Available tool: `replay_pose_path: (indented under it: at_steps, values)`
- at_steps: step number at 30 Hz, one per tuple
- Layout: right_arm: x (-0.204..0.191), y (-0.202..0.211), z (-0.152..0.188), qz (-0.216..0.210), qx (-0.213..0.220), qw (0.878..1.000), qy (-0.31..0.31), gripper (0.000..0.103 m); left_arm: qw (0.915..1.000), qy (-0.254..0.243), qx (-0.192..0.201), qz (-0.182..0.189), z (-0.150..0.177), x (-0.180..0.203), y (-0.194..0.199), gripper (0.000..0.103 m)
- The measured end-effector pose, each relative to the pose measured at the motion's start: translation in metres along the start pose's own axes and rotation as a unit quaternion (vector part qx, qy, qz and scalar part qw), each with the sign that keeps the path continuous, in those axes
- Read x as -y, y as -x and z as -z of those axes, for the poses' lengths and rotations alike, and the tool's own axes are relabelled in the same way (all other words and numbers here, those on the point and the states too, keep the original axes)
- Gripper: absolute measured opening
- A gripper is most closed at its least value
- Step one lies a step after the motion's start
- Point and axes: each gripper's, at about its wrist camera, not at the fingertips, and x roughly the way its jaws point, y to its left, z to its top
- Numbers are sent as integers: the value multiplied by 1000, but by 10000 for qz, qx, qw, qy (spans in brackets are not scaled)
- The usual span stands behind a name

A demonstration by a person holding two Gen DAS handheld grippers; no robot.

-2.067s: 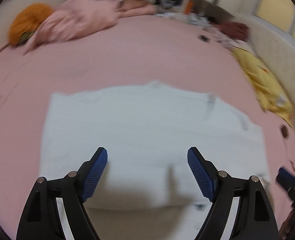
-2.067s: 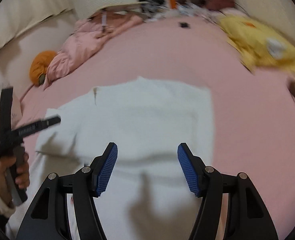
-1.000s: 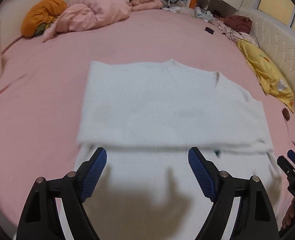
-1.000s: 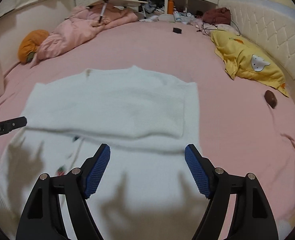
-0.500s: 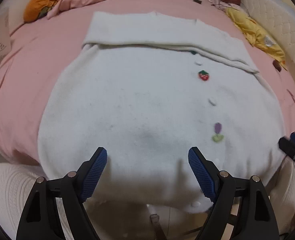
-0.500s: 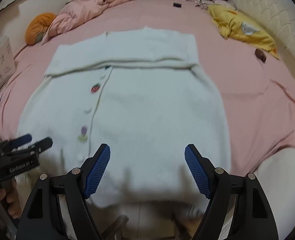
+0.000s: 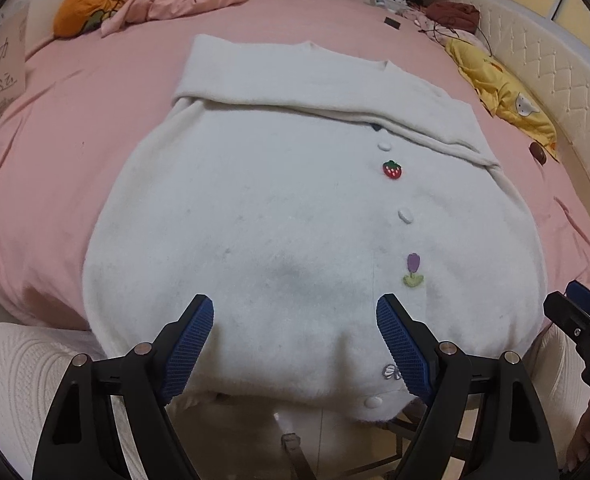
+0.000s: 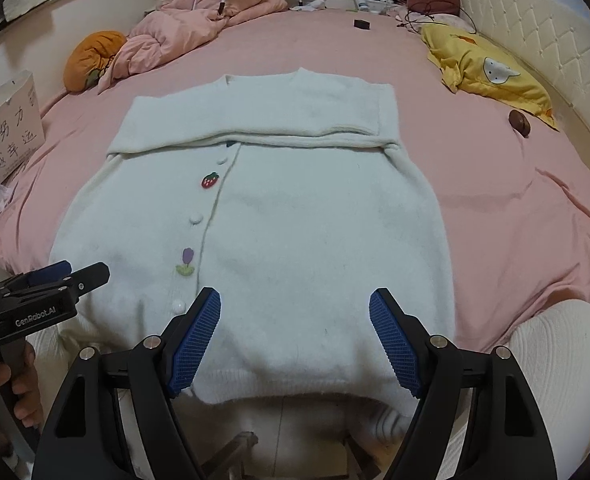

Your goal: Fold clothes

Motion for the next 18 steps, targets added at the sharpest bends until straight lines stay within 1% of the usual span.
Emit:
replay_pose_path:
  at_steps: [7, 18]
  values:
    - [-1, 0, -1, -35, -17, 10000, 27, 77, 9997, -82, 109, -188, 0, 2, 4, 84]
    - [6, -11, -1, -132, -259, 9995, -110, 77, 9998, -38, 28, -186, -2, -3, 0, 84]
